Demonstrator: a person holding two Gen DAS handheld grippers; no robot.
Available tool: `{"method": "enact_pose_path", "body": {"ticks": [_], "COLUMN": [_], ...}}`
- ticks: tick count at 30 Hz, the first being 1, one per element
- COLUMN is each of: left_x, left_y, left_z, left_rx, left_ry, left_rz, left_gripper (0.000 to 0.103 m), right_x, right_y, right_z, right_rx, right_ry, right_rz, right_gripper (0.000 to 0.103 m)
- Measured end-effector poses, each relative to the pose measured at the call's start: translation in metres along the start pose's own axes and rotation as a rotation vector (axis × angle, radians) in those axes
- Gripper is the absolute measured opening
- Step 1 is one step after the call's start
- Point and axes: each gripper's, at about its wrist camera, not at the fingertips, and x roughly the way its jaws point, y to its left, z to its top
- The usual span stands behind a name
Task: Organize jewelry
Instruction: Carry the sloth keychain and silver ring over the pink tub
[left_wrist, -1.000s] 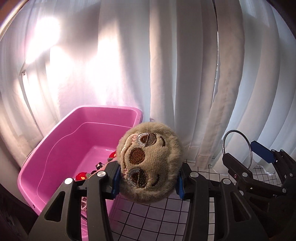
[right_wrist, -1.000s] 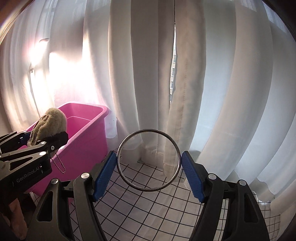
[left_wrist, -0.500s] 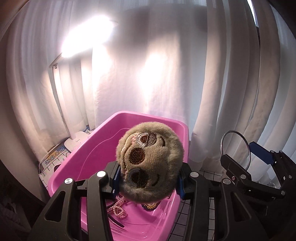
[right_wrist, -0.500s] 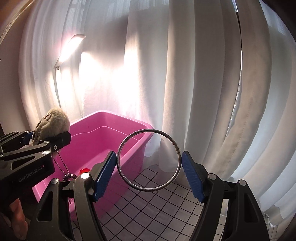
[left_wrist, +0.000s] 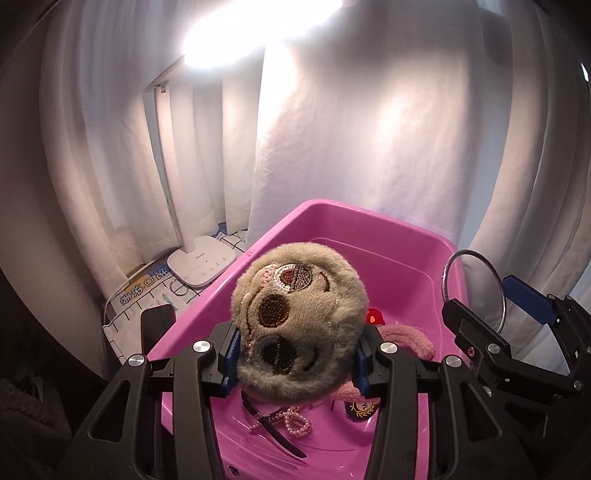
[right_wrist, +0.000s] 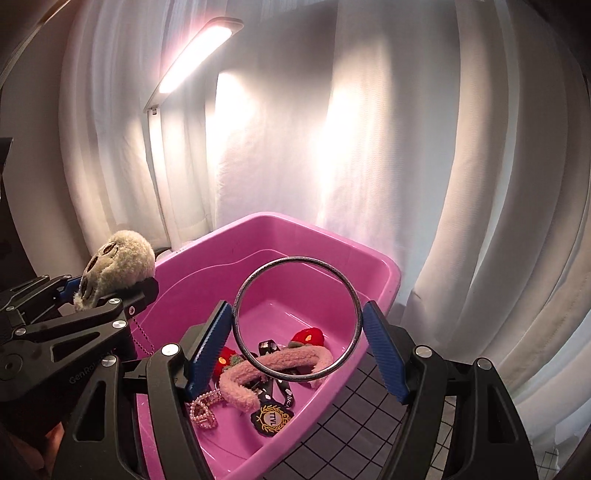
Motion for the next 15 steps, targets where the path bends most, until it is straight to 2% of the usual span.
{"method": "enact_pose_path", "body": {"ticks": [10, 15], "left_x": [0.032, 0.045], "left_y": [0.035, 0.039], "left_z": [-0.006, -0.012], "left_rx": [-0.048, -0.053], "left_ry": [0.082, 0.131], "left_rz": [0.061, 0.068], "left_gripper": [0.045, 0.049], "right_x": [0.044, 0.064], "right_y": [0.024, 0.024], "right_z": [0.005, 0.003], "right_rx": [-0.047, -0.043], "right_ry": [0.081, 0.15], "right_rz": [0.003, -0.009], "right_gripper": [0.07, 0.07]}}
